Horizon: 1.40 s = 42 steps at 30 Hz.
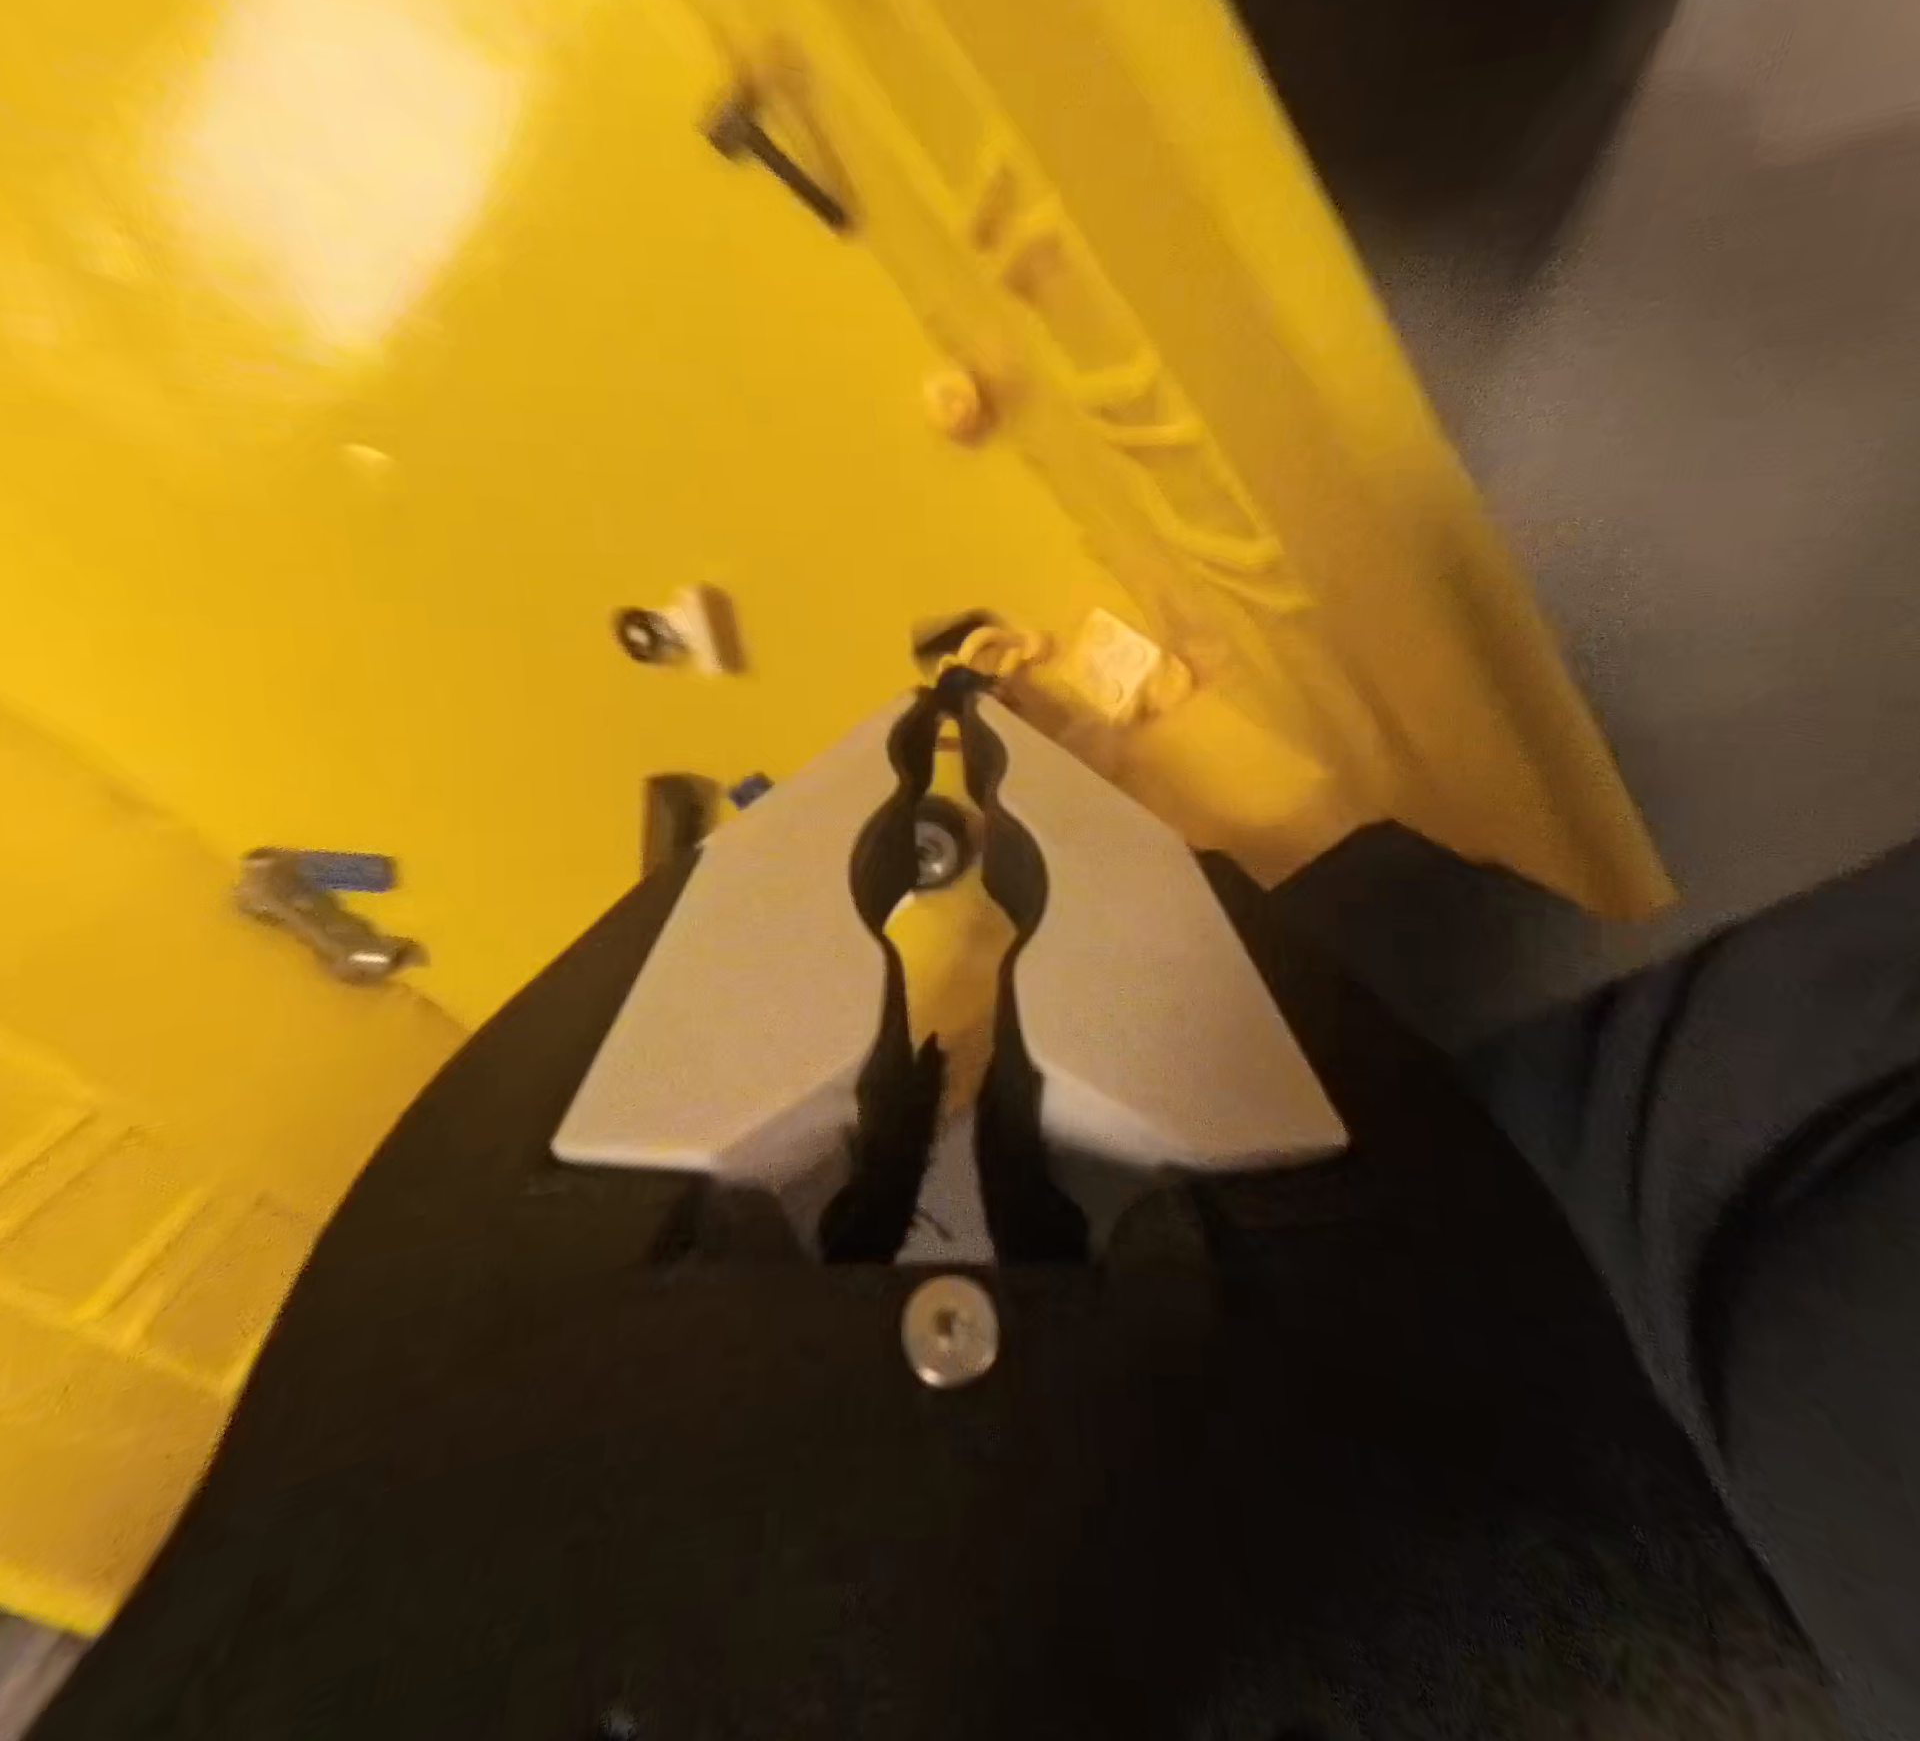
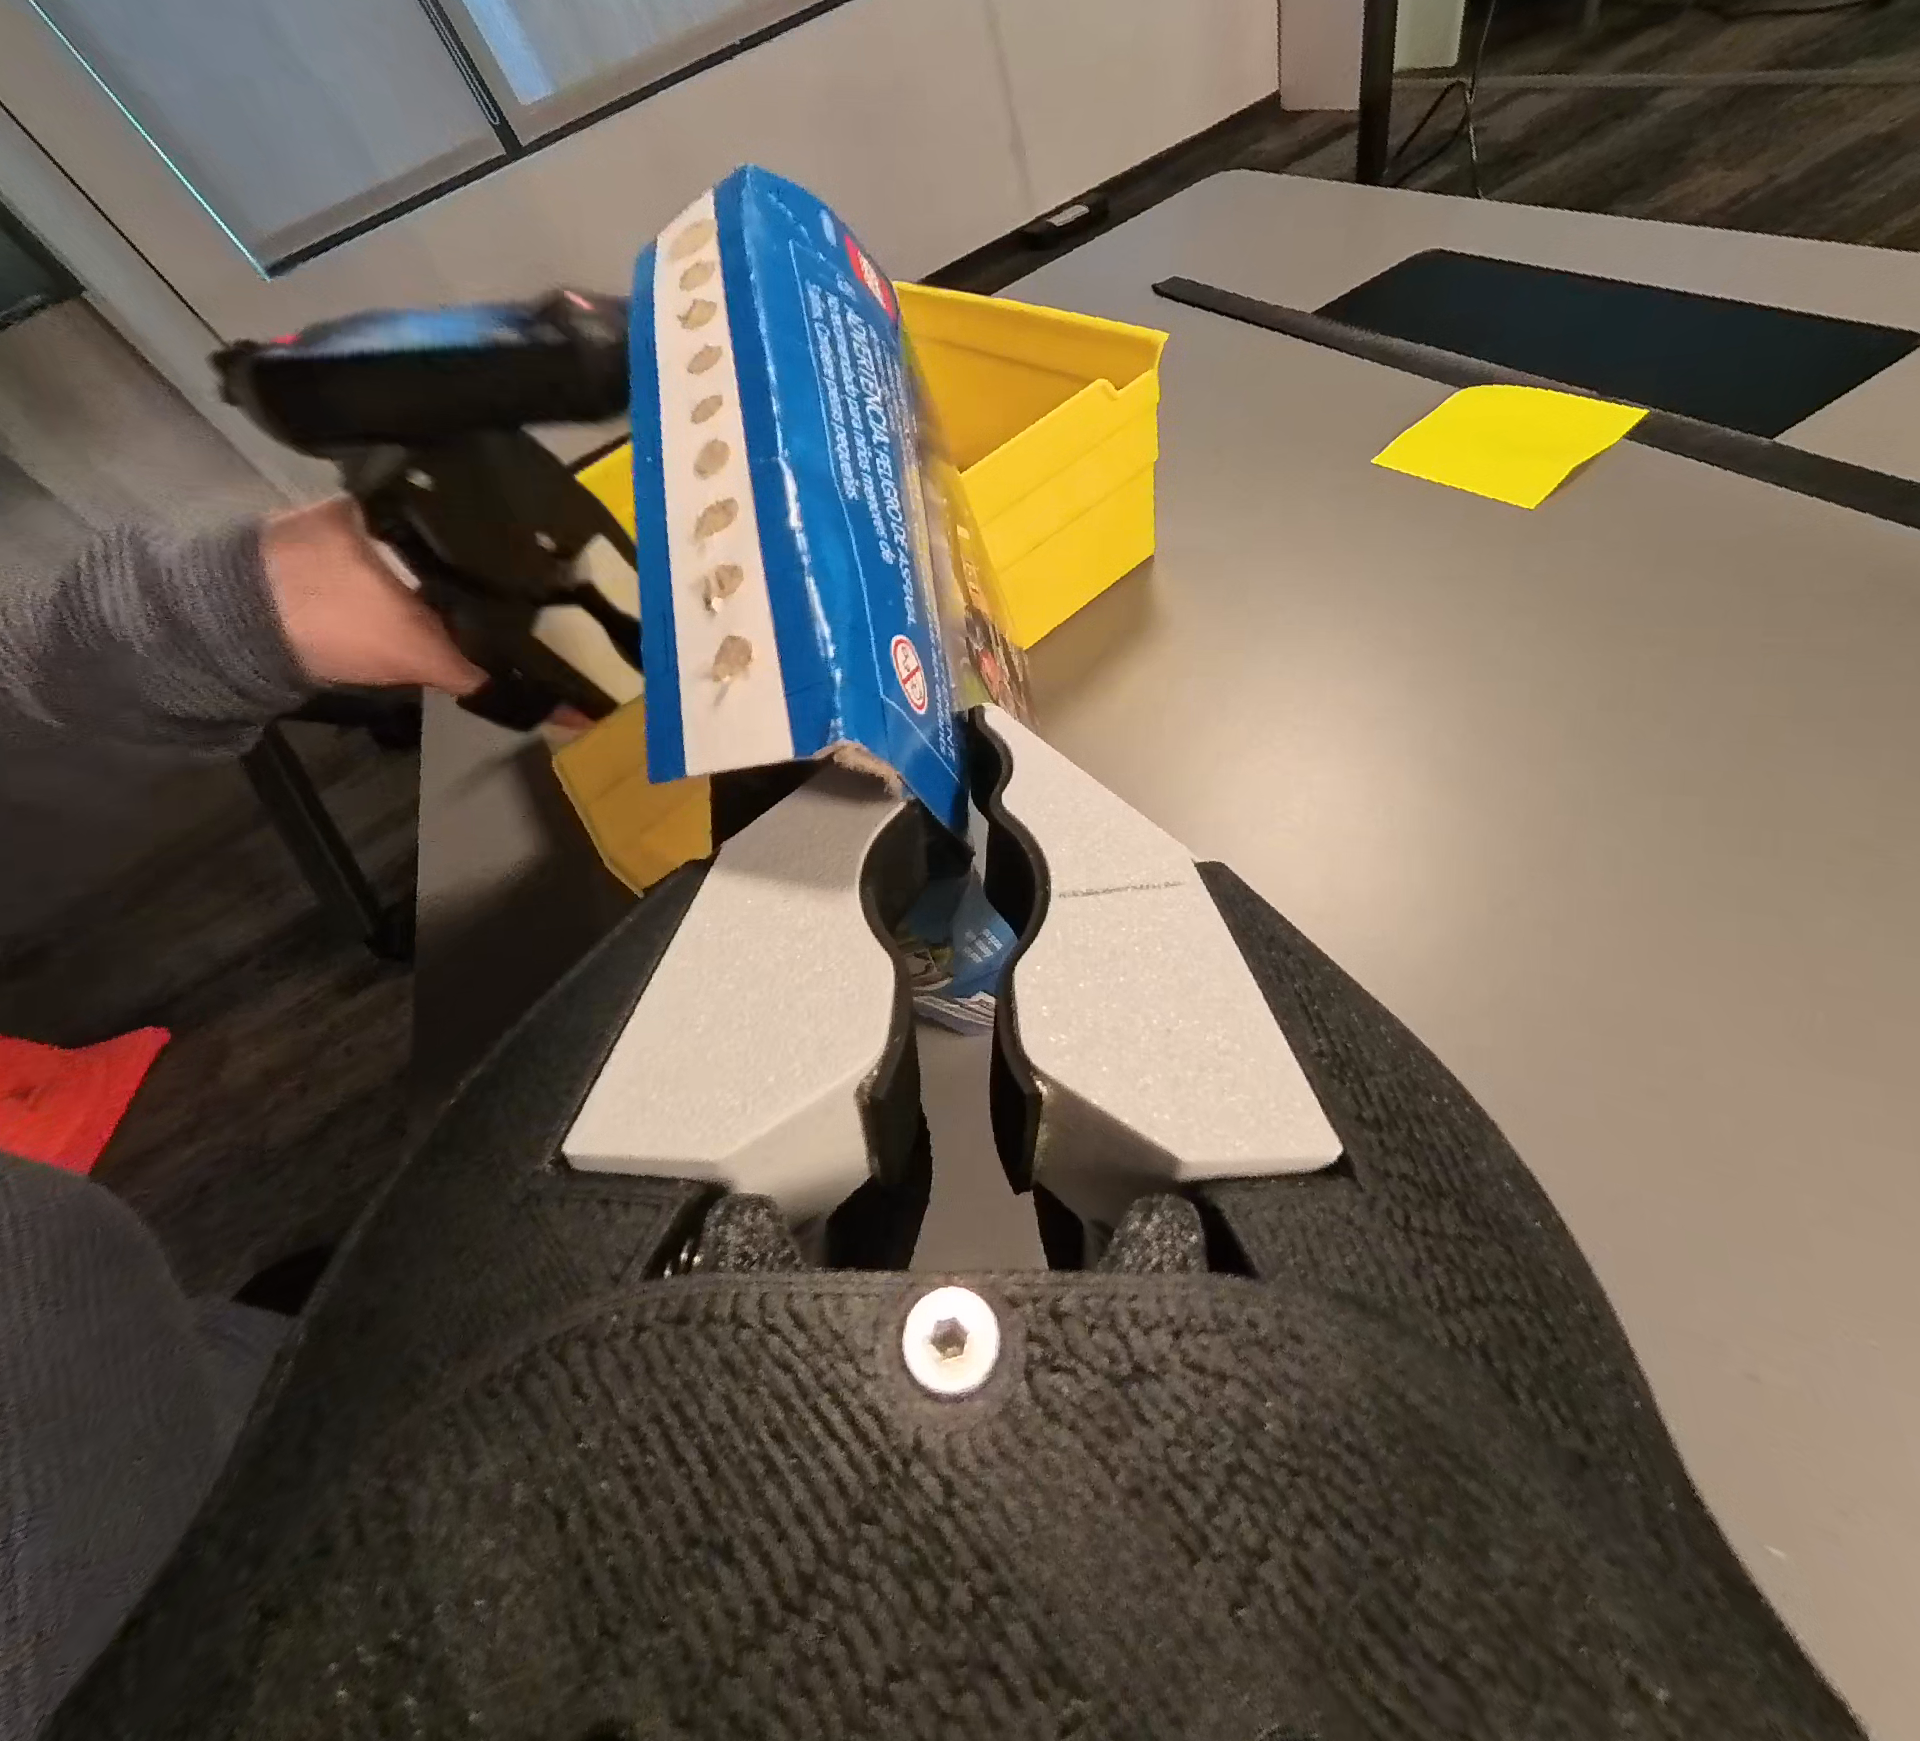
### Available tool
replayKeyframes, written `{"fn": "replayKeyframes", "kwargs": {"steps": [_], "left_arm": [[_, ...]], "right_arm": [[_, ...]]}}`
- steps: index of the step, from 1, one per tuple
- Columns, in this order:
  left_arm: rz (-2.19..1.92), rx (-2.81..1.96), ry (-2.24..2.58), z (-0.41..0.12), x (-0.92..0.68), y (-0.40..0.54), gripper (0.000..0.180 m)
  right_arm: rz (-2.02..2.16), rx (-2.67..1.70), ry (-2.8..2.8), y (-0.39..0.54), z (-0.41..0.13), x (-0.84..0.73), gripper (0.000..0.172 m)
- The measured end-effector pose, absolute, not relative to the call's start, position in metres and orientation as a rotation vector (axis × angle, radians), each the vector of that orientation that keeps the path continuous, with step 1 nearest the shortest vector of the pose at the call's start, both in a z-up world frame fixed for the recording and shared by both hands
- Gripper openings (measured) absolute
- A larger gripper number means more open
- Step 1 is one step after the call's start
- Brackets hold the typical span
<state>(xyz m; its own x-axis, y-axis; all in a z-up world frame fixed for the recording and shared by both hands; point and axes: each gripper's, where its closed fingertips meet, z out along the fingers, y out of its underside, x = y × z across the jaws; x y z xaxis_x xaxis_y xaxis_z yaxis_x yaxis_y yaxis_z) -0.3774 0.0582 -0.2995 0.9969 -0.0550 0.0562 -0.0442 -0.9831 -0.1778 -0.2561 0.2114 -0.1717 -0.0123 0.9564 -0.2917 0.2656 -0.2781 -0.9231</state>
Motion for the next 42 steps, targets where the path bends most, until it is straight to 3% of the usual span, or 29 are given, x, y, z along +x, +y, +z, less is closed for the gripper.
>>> {"fn": "replayKeyframes", "kwargs": {"steps": [7, 15, 23, 31, 34, 36, 42], "left_arm": [[-0.054, -2.332, -0.047, -0.223, -0.383, 0.083, 0.0], [-0.152, -1.782, 0.182, -0.106, -0.301, 0.112, 0.0], [-0.181, -1.79, 0.371, -0.105, -0.255, 0.163, 0.0], [0.073, -1.967, 0.413, -0.141, -0.272, 0.193, 0.0], [0.14, -2.067, 0.355, -0.156, -0.283, 0.196, 0.032], [0.103, -2.044, 0.334, -0.152, -0.282, 0.193, 0.04], [-0.008, -1.949, 0.128, -0.121, -0.316, 0.144, 0.037]], "right_arm": [[1.329, -1.598, -1.294, 0.209, -0.171, -0.259, 0.002], [1.346, -1.607, -1.274, 0.211, -0.171, -0.259, 0.001], [1.362, -1.61, -1.263, 0.21, -0.171, -0.259, 0.002], [1.392, -1.615, -1.251, 0.208, -0.171, -0.259, 0.002], [1.388, -1.614, -1.249, 0.208, -0.17, -0.259, 0.002], [1.393, -1.614, -1.249, 0.208, -0.17, -0.259, 0.002], [1.386, -1.612, -1.253, 0.207, -0.17, -0.258, 0.002]]}}
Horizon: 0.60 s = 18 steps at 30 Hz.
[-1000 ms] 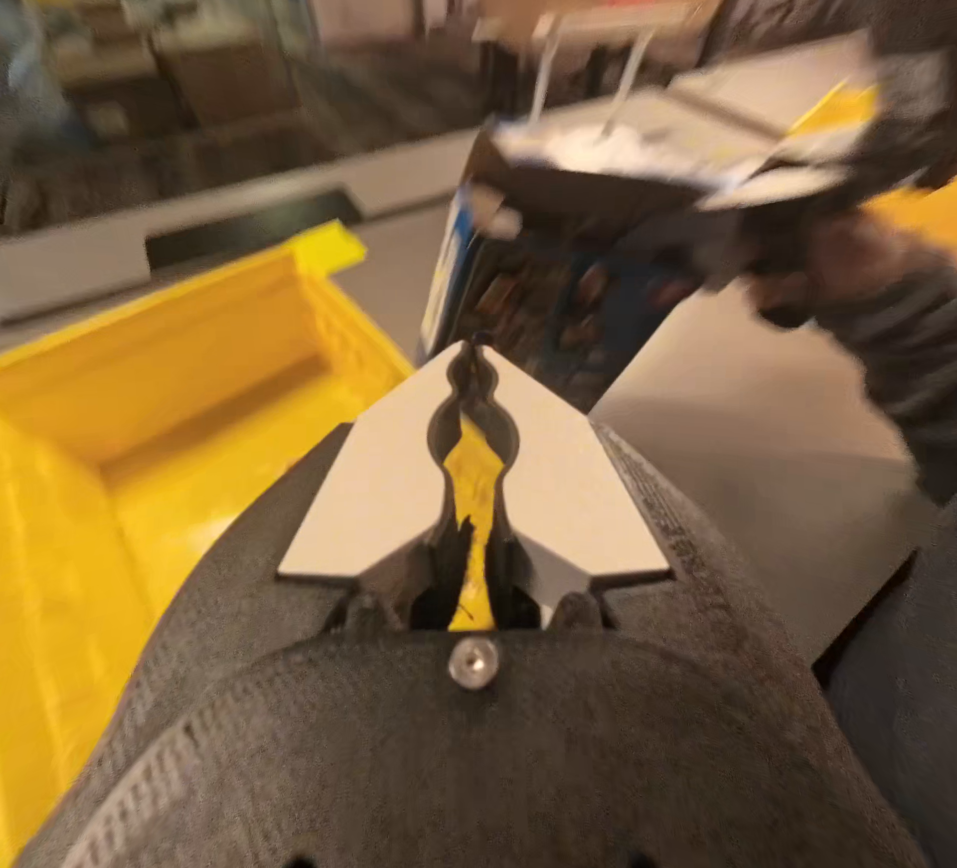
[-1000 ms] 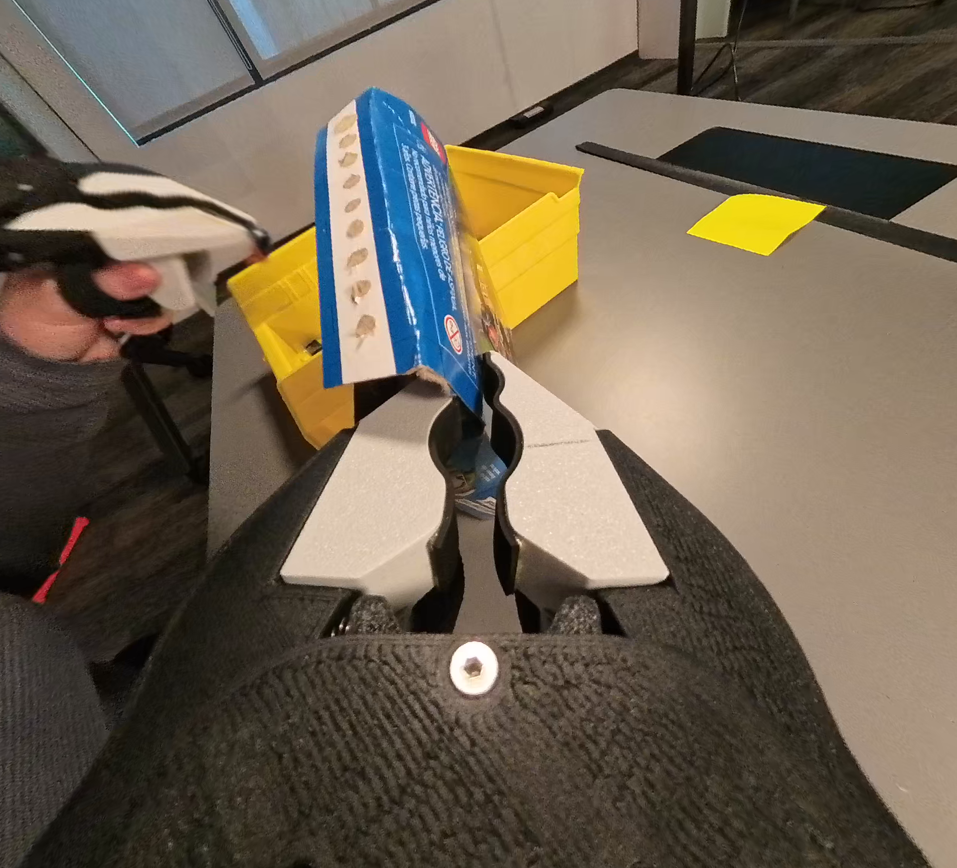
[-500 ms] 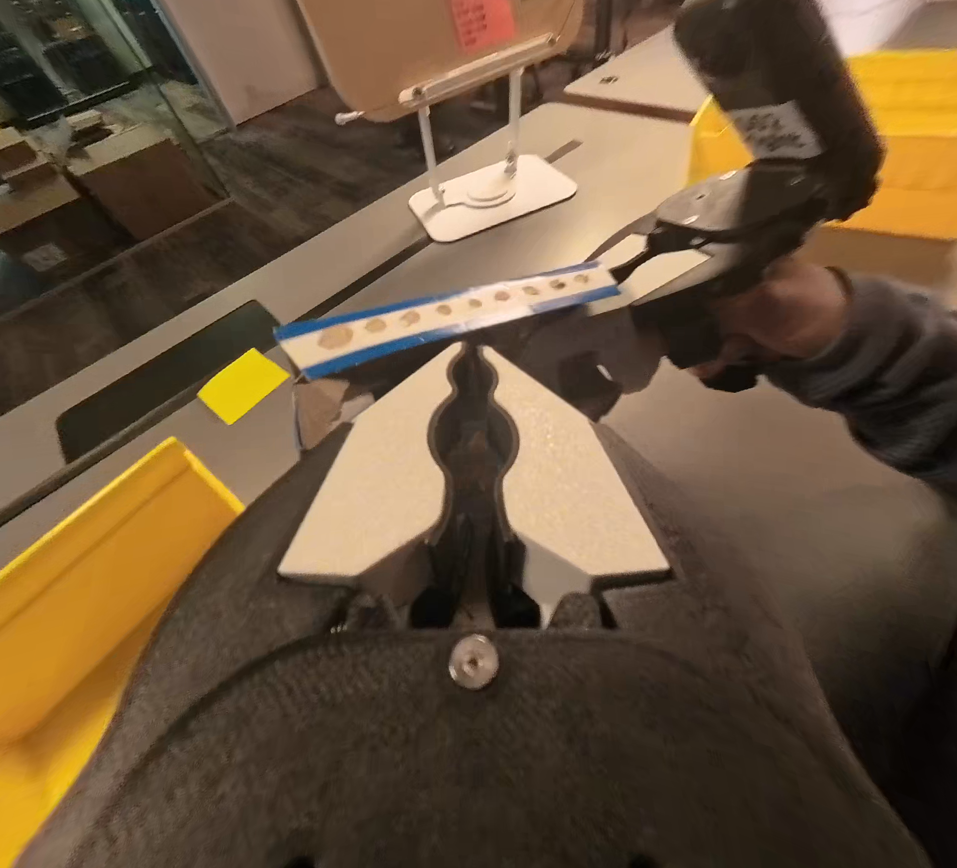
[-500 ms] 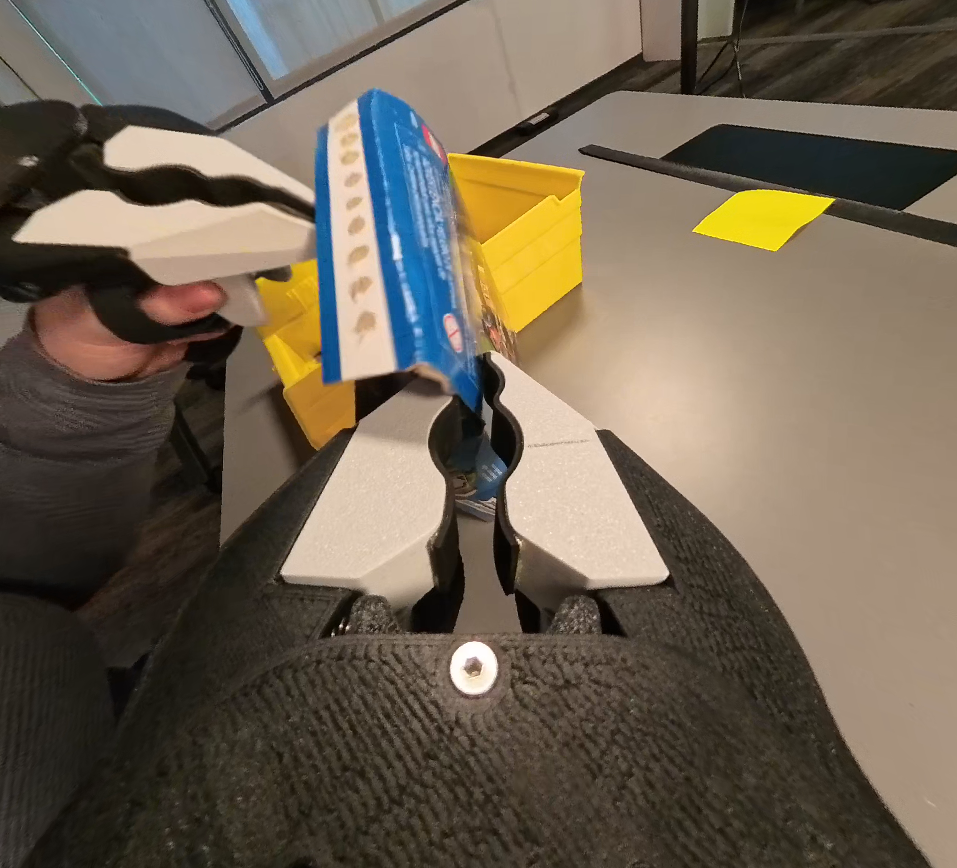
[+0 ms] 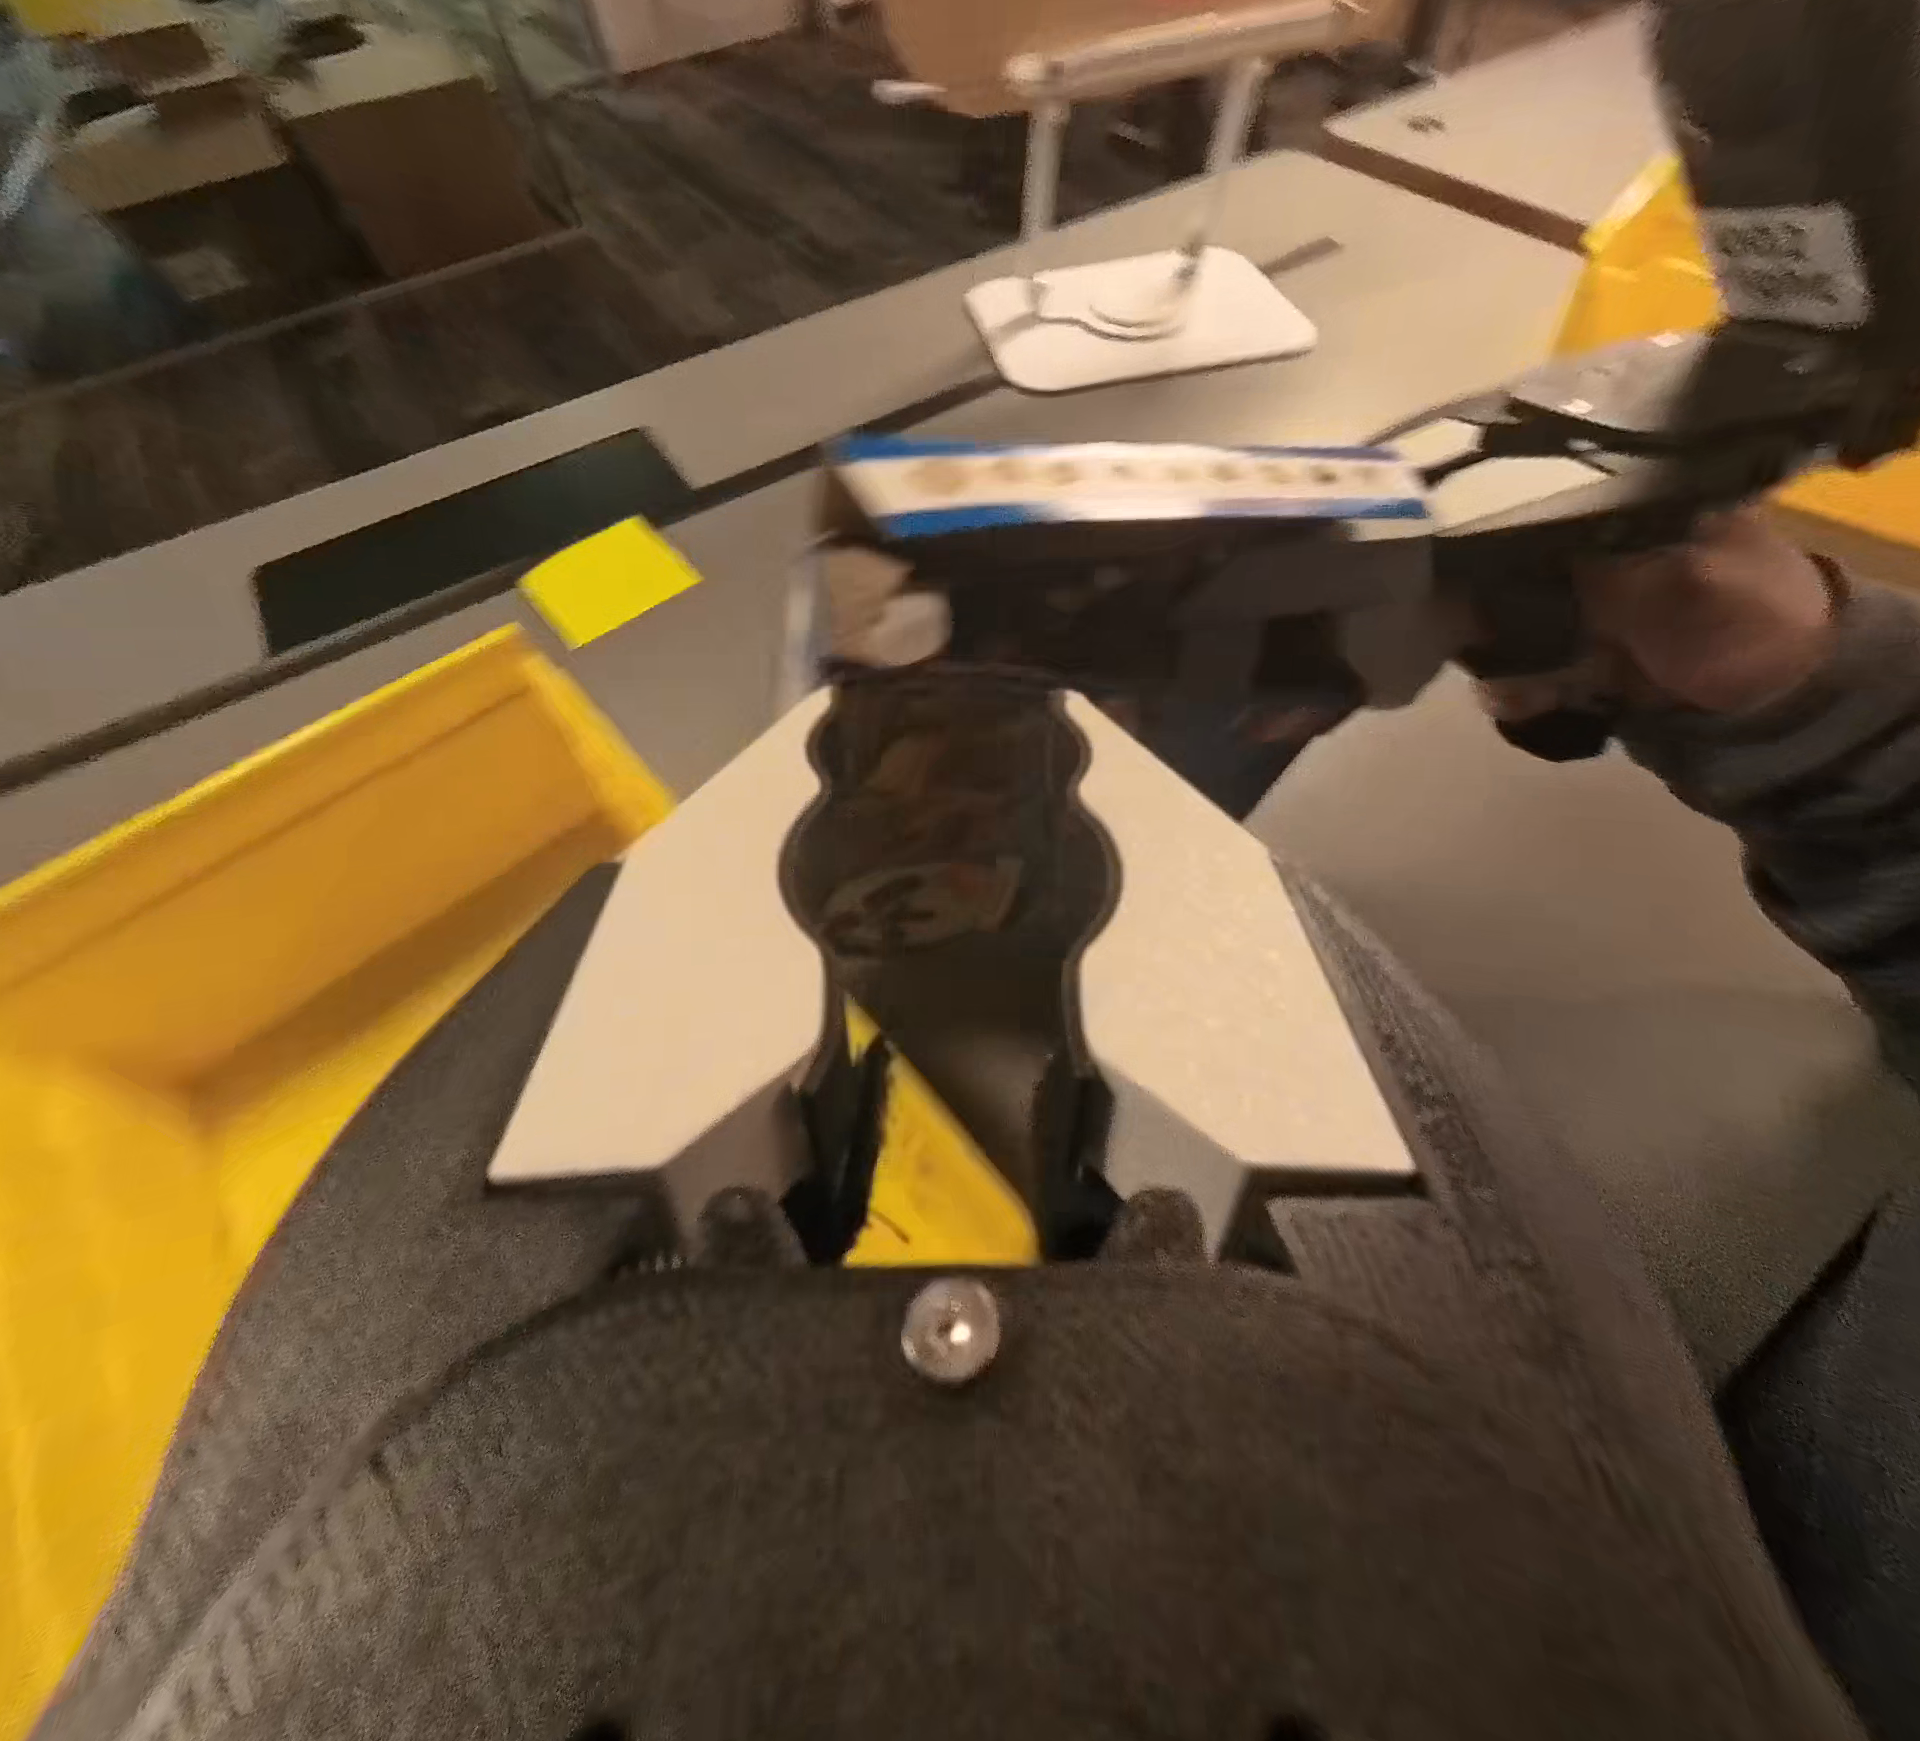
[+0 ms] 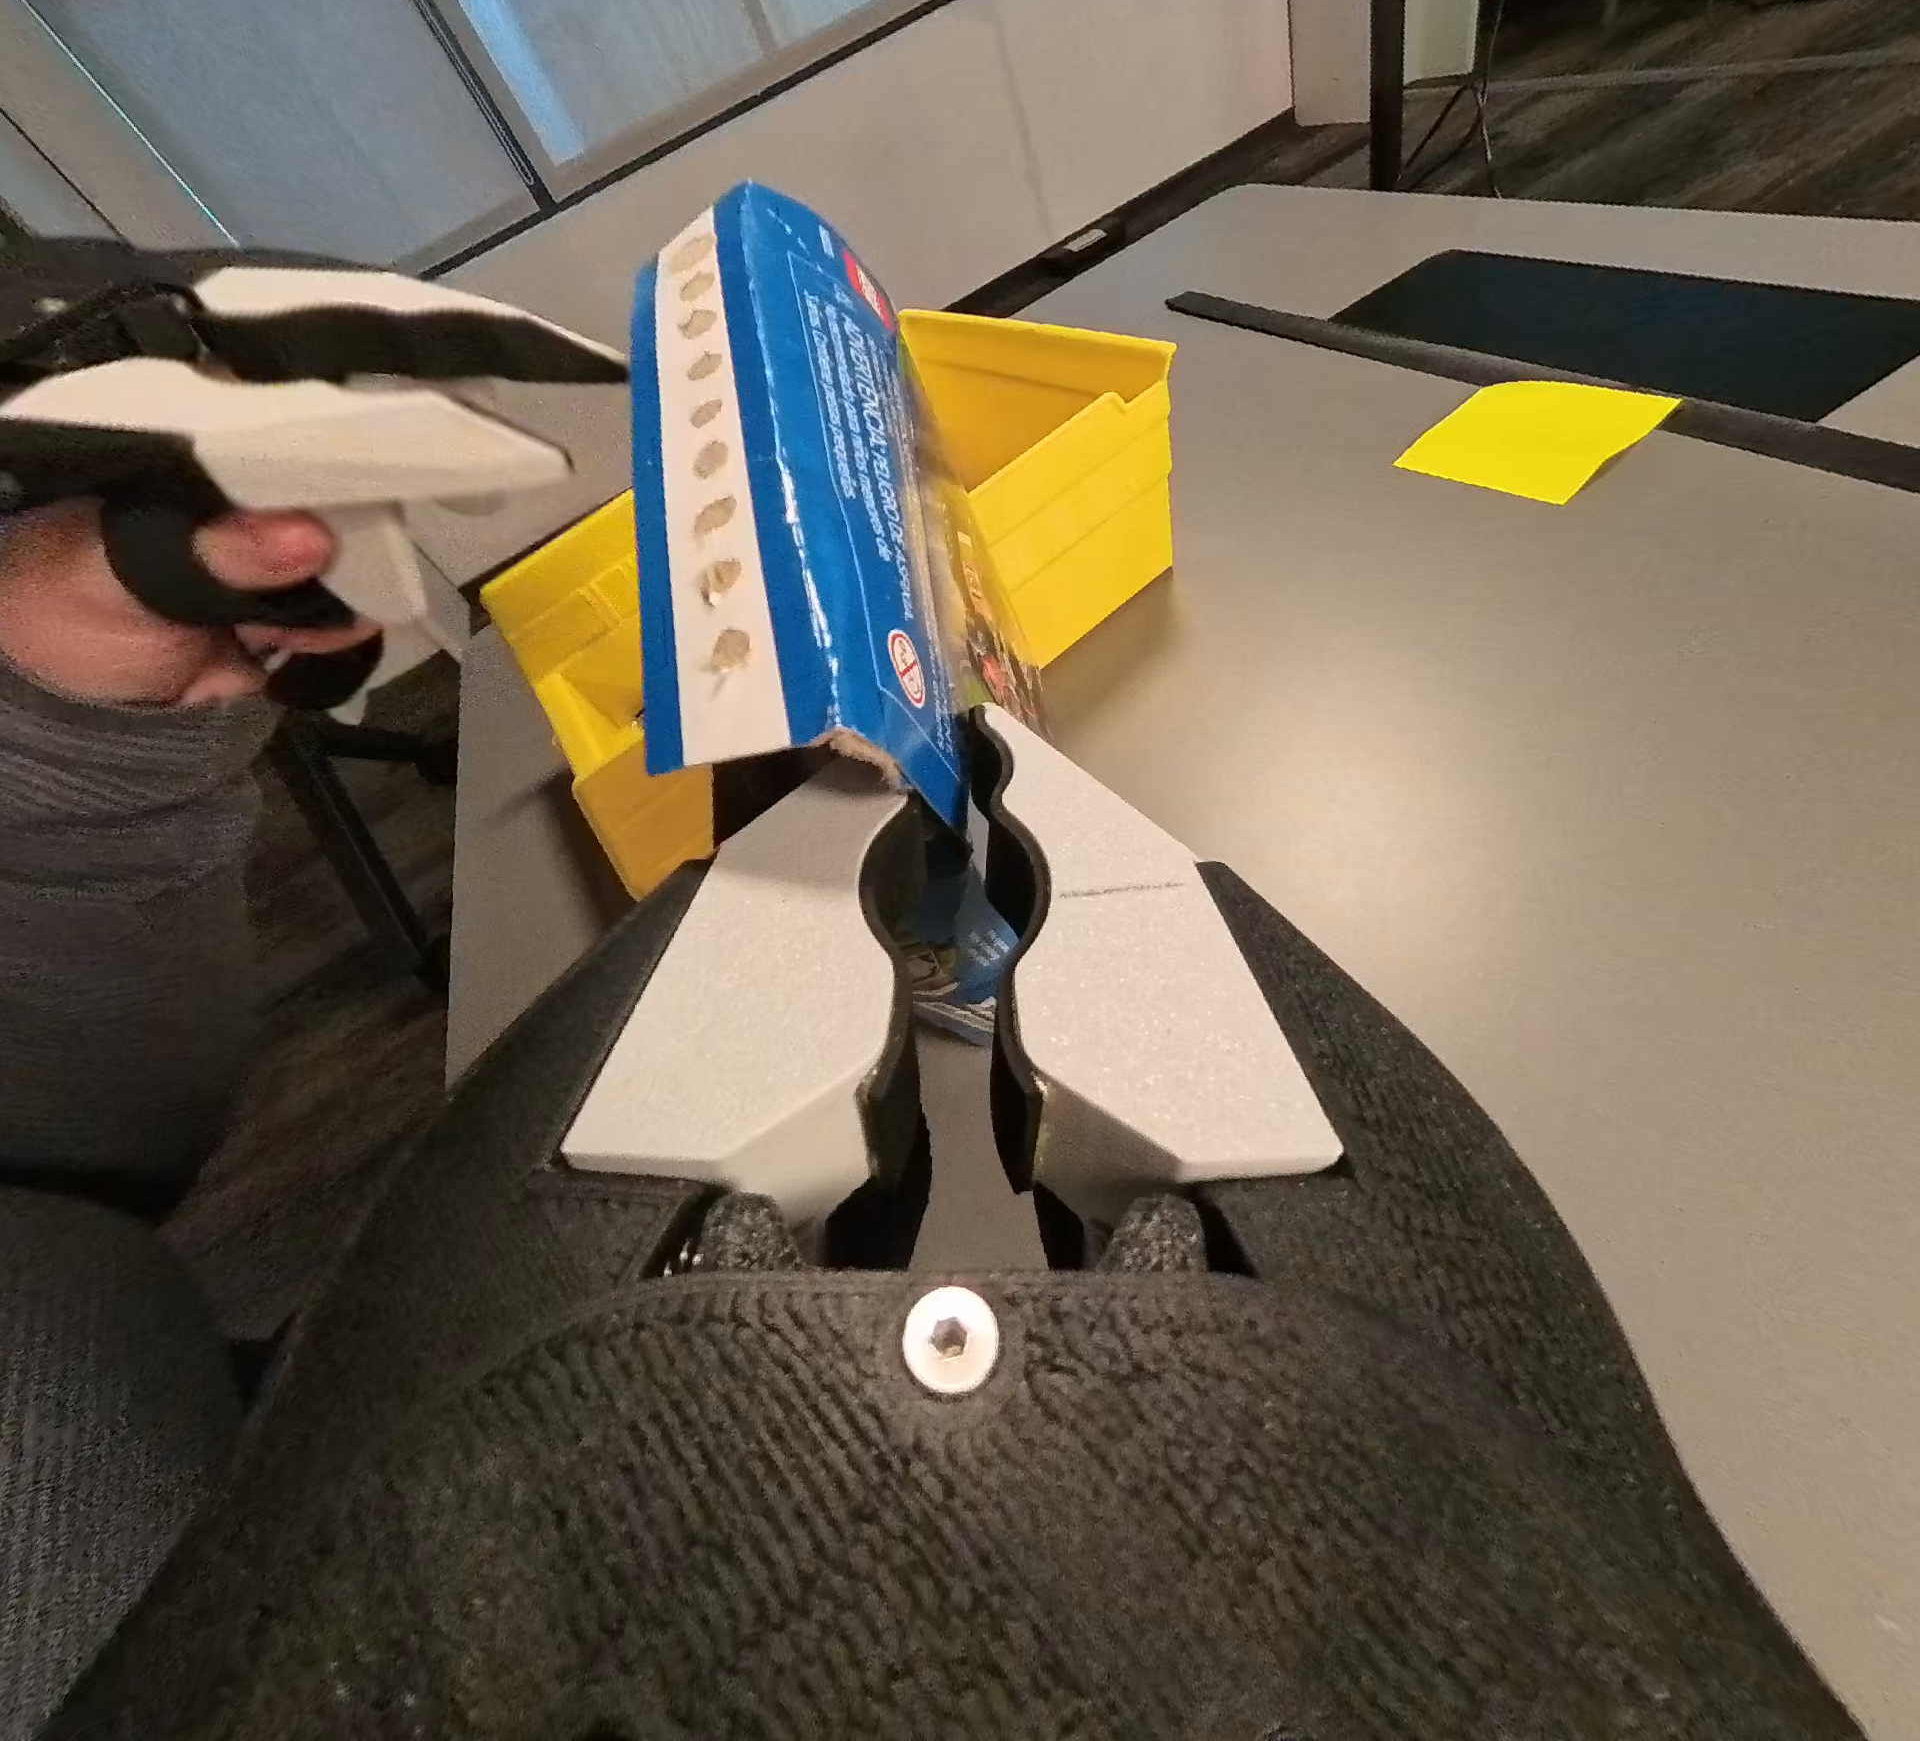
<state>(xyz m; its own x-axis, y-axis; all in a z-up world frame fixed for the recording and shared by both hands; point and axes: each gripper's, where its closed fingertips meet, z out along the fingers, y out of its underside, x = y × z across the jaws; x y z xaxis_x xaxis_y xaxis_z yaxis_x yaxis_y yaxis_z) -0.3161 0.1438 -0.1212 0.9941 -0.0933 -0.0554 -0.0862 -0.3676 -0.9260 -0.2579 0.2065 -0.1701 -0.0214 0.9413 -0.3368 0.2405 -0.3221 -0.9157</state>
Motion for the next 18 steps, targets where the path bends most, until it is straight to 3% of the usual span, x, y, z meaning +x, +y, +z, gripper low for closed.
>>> {"fn": "replayKeyframes", "kwargs": {"steps": [3, 11, 18], "left_arm": [[0.091, -1.979, -0.144, -0.132, -0.38, 0.111, 0.033], [-0.126, -2.489, -0.509, -0.268, -0.42, 0.076, 0.032], [-0.101, -2.638, -0.561, -0.309, -0.431, 0.074, 0.033]], "right_arm": [[1.382, -1.608, -1.26, 0.204, -0.17, -0.259, 0.002], [1.382, -1.608, -1.263, 0.203, -0.17, -0.259, 0.002], [1.39, -1.611, -1.256, 0.205, -0.17, -0.258, 0.002]]}}
